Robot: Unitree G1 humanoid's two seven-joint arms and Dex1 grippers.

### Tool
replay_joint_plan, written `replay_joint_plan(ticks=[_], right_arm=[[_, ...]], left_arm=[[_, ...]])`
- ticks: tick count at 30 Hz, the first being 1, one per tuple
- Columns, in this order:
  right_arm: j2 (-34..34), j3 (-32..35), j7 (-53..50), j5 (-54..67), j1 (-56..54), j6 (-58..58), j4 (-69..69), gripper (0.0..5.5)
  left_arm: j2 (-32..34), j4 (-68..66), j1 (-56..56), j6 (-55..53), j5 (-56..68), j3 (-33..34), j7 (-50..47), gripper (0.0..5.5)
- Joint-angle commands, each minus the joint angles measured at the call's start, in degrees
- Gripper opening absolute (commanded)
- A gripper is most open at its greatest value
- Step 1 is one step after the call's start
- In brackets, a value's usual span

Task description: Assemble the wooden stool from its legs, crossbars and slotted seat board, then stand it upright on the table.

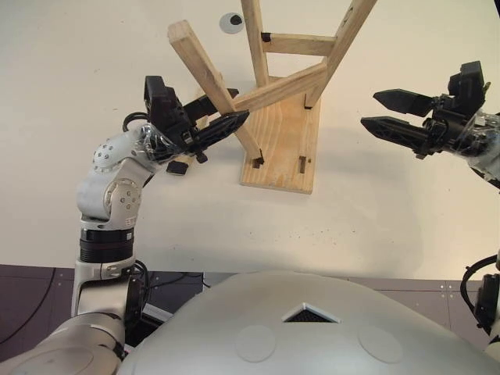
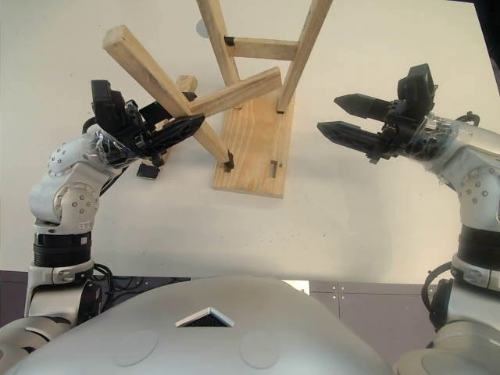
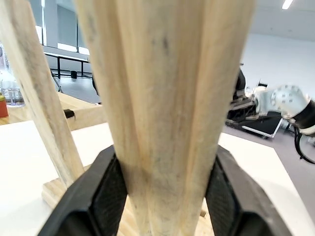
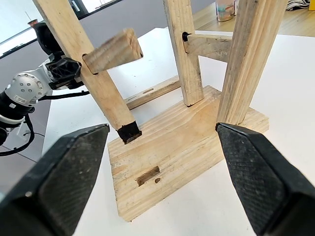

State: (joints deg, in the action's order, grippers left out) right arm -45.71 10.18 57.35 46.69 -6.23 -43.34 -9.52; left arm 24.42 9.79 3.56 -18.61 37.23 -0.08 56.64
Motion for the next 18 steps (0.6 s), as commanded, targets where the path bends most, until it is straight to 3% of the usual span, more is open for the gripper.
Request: replay_joint_plan(ticks=[1,7,18], right_arm=[[0.1,-0.8,0.8,-1.4,-0.7,0.3,0.6,3.98],[0.8,-1.4,1.3,-2.4,-0.8,0.7,0.9,3.98],[2.8,-2.1,0.9,-4.4,1.3,3.1,0.4,3.98]], left_arm=[[1.1,-2.4,-1.2,4.2,-4.3,-1.6,2.5,2.05],[4.3,-6.0,-0.8,9.1,-9.0,-4.7,7.5,2.05],[11.0,-10.3,6.7,3.9,-7.3,-6.6,16.0,2.02]])
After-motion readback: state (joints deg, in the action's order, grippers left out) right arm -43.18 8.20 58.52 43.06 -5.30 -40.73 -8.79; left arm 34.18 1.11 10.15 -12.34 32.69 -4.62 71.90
